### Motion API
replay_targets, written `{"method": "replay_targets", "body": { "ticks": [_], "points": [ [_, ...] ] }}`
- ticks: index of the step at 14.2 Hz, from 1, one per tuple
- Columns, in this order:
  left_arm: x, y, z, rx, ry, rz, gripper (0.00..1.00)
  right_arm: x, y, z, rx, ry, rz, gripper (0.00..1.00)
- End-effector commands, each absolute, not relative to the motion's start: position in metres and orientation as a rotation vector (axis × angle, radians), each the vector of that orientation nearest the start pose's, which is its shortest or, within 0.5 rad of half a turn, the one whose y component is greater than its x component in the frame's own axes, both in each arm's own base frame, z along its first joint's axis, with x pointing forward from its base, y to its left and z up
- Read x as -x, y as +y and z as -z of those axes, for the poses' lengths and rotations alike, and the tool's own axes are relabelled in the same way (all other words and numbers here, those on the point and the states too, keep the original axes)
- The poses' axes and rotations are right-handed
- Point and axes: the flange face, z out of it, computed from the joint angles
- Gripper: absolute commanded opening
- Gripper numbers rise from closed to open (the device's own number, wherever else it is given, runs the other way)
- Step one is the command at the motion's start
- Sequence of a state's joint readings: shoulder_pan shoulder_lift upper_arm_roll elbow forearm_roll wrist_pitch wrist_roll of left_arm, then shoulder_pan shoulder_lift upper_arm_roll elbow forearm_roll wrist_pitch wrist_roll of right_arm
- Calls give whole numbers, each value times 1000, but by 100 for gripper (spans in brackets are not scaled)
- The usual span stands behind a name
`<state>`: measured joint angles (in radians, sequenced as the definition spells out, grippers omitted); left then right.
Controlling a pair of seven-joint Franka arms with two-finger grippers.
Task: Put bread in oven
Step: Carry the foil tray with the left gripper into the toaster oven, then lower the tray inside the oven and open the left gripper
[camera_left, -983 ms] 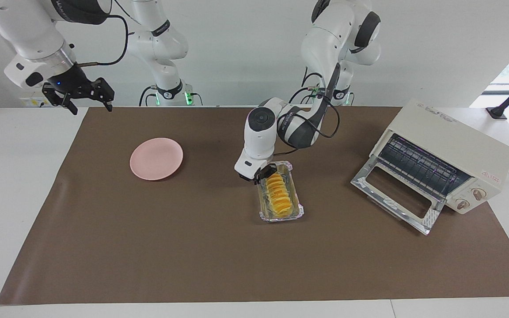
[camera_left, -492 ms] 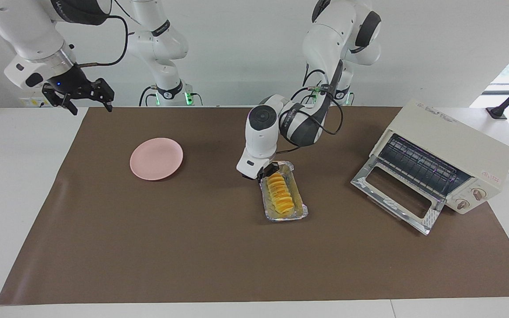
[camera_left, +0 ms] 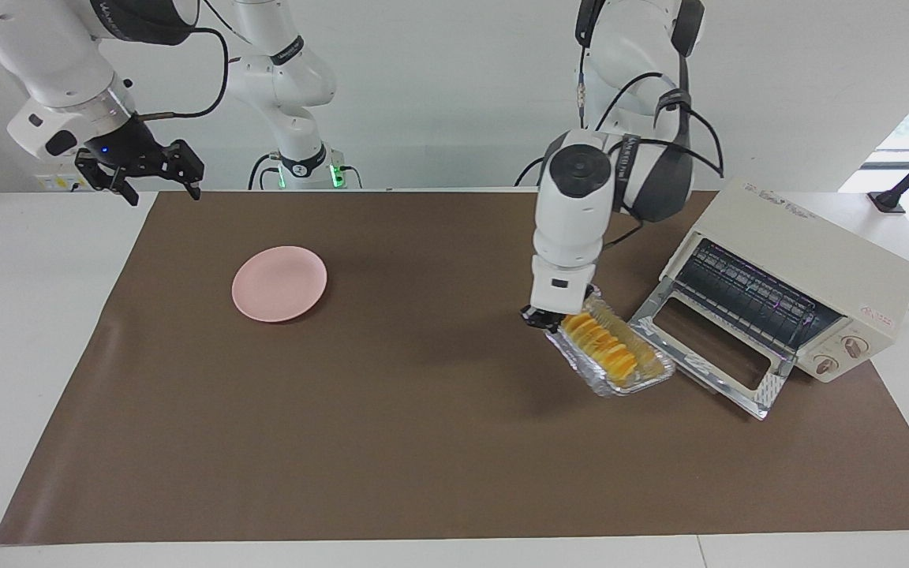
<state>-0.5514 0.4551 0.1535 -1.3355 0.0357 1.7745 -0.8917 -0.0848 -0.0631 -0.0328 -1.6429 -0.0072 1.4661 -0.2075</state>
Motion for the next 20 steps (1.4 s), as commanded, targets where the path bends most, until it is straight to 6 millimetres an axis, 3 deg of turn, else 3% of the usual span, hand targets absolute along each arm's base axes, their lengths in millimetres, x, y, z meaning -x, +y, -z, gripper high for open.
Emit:
{"method": "replay_targets", "body": {
  "ticks": [1,5,9,13,16,20],
  "points": [
    [-646,-212,-457,2905,-786,26,0,-518,-62,-616,3121,-169,-200,100],
    [-661,-123,-446,2840,-939,-39,0,-519,-60,-616,3121,-176,-200,100],
    [-652,-71,-439,2739,-989,-119,0,-519,-60,-616,3121,-176,-200,100],
    [-629,-45,-422,2669,-1003,-222,0,-519,-59,-616,3121,-179,-200,100],
    [-610,-38,-409,2635,-986,-268,0,-519,-59,-616,3121,-179,-200,100],
    [-605,-33,-407,2599,-932,-258,0,-519,-59,-616,3121,-179,-200,100]
  ]
}}
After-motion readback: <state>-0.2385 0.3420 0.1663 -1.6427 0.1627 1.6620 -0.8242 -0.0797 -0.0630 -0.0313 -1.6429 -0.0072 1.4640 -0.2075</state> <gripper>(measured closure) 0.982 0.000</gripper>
